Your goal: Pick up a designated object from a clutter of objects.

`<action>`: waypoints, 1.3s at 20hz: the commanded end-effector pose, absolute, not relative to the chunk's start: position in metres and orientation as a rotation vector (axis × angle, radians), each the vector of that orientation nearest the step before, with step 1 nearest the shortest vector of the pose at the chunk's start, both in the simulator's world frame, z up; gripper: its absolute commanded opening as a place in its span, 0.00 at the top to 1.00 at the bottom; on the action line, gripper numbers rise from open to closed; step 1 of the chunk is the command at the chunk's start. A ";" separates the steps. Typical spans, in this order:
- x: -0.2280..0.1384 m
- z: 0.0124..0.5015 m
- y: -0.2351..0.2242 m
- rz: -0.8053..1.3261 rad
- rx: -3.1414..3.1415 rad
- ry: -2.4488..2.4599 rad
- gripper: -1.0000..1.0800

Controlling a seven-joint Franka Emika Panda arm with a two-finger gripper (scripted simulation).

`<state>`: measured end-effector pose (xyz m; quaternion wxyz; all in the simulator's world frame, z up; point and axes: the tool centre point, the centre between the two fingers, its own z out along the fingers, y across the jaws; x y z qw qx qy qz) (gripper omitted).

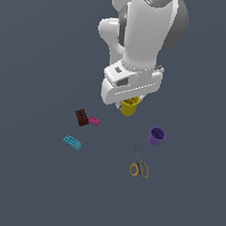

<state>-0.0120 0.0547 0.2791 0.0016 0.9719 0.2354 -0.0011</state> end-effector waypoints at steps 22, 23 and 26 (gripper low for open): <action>0.005 0.378 0.177 0.000 3.054 0.736 1.00; 0.005 0.378 0.177 0.000 3.054 0.736 1.00; 0.005 0.377 0.176 0.000 3.054 0.736 1.00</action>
